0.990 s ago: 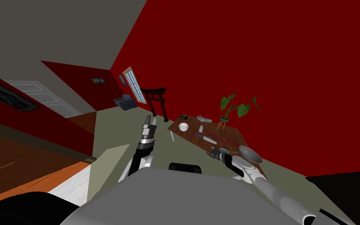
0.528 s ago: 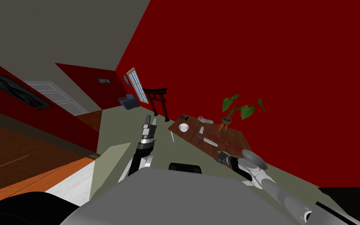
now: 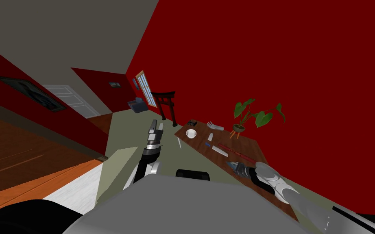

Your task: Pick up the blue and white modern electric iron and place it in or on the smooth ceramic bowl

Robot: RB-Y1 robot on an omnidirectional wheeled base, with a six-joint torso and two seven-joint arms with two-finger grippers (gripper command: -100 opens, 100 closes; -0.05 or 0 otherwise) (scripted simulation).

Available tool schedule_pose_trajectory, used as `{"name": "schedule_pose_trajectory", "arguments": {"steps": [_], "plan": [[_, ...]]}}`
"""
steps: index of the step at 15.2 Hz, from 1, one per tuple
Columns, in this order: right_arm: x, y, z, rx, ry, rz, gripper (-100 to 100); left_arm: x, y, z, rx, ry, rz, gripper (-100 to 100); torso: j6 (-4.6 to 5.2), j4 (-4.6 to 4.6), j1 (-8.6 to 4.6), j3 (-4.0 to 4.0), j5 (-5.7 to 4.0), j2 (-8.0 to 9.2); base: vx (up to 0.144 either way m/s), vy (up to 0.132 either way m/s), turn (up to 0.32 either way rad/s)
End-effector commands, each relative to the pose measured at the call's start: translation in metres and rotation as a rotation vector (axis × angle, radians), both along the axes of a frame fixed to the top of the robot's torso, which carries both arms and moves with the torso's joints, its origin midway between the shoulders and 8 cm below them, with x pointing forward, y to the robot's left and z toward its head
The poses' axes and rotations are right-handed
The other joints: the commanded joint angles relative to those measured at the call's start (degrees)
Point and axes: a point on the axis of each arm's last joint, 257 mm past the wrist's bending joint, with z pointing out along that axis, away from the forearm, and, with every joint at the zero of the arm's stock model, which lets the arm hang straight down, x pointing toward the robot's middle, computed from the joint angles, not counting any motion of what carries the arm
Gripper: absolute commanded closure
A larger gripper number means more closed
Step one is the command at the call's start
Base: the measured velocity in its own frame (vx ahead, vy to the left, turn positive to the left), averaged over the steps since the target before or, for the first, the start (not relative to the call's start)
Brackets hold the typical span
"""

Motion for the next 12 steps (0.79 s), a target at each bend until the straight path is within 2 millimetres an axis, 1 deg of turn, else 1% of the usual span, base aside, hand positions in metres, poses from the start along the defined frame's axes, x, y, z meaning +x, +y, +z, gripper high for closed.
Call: {"name": "schedule_pose_trajectory", "arguments": {"steps": [1,2,4,6,7,8,9,10,11,12], "plan": [[-0.003,-0.007,-0.001,-0.016,0.009,0.003,-100,0.000,0.000,0.000,0.000,0.000,0.000,0,0.00,0.00,0.00,0.00,0.00,0.00,0.034,-0.044,0.019],[-0.010,-0.021,-0.002,-0.050,0.028,0.008,-100,0.000,0.000,0.000,0.000,0.000,0.000,0,0.01,0.00,0.04,0.01,0.00,0.03,0.034,-0.038,0.046],[-0.010,-0.021,-0.002,-0.050,0.028,0.008,-100,0.000,0.000,0.000,0.000,0.000,0.000,0,0.01,0.01,0.09,0.03,0.02,0.05,0.030,-0.035,0.034],[-0.021,-0.040,-0.003,-0.097,0.055,0.015,-100,0.000,0.000,0.000,0.000,0.000,0.000,0,0.00,0.01,0.12,0.04,0.03,0.06,0.039,-0.041,0.057],[-0.021,-0.040,-0.003,-0.097,0.055,0.015,-100,0.000,0.000,0.000,0.000,0.000,0.000,0,0.01,0.01,0.09,0.02,0.03,0.03,0.042,-0.048,0.057],[-0.024,-0.046,-0.003,-0.110,0.063,0.018,-100,0.000,0.000,0.000,0.000,0.000,0.000,0,0.00,0.01,0.08,0.02,0.01,0.03,0.037,-0.043,0.044],[-0.021,-0.041,-0.003,-0.096,0.054,0.012,-100,0.000,0.000,0.000,0.000,0.000,0.000,0,0.00,0.01,0.09,0.02,0.01,0.03,0.024,-0.028,0.020],[-0.031,-0.040,-0.007,-0.093,0.057,0.013,-100,0.000,0.000,0.000,0.000,0.000,0.000,0,0.01,0.01,0.13,0.03,0.02,0.06,0.031,-0.013,0.028],[-0.031,-0.040,-0.007,-0.093,0.057,0.013,-100,0.000,0.000,0.000,0.000,0.000,0.000,0,0.02,0.01,0.19,0.04,0.02,0.07,0.042,-0.009,0.027],[-0.042,-0.036,-0.012,-0.089,0.064,0.019,-100,0.000,0.000,0.000,0.000,0.000,0.000,0,0.01,0.01,0.22,0.03,0.04,0.06,0.061,-0.002,0.039]]}}
